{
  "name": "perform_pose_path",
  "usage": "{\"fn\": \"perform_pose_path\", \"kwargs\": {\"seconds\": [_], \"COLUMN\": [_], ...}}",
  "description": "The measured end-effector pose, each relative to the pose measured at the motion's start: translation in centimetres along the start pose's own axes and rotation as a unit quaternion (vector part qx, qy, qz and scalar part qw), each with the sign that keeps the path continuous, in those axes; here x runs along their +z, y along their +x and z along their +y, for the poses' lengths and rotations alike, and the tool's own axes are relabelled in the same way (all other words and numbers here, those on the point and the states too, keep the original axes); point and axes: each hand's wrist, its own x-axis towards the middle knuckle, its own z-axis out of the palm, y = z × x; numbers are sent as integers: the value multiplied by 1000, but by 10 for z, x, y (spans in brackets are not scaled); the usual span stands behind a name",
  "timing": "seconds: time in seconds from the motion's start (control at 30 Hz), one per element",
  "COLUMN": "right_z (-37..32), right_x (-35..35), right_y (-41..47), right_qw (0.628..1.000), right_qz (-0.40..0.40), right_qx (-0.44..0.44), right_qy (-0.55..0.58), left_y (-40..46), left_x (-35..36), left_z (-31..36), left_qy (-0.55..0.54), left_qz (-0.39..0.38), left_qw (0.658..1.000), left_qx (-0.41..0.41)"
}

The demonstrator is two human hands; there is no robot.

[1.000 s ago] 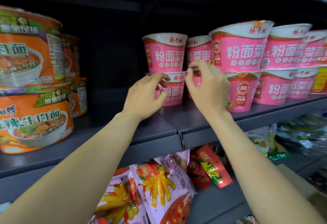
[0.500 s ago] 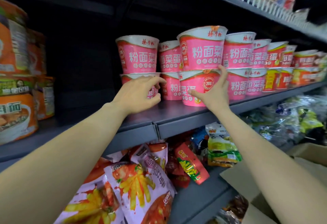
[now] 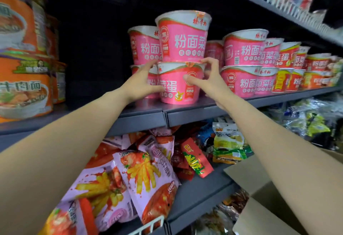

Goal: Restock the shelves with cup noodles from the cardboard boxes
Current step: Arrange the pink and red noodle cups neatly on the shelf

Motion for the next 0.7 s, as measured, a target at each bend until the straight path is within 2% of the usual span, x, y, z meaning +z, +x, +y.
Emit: {"fn": "perform_pose_path", "kwargs": {"seconds": [0.1, 0.2, 0.3, 0.4, 0.47, 0.57, 0.7], "right_z": [-10, -22, -31, -38, -37, -23, -1], "right_x": [0, 7, 17, 26, 22, 8, -7], "right_y": [-1, -5, -11, -13, -9, -1, 3], "right_qw": [999, 992, 967, 958, 966, 990, 992], "right_qz": [-25, 2, 41, 36, 11, -47, -85], "right_qx": [25, 46, 86, 101, 108, 95, -1], "right_qy": [-28, -116, -236, -267, -233, -95, 91], "left_y": [-6, -10, -13, -15, -14, -17, -21], "left_x": [-3, -5, 0, 3, 3, -4, -7], "left_z": [6, 6, 12, 15, 17, 24, 30], "left_qy": [35, 20, -33, -104, -124, -106, -91], "left_qz": [29, 37, 50, 40, 44, 73, 102], "left_qw": [999, 999, 998, 994, 991, 990, 990], "left_qx": [17, 8, 1, 15, 35, 64, 39]}}
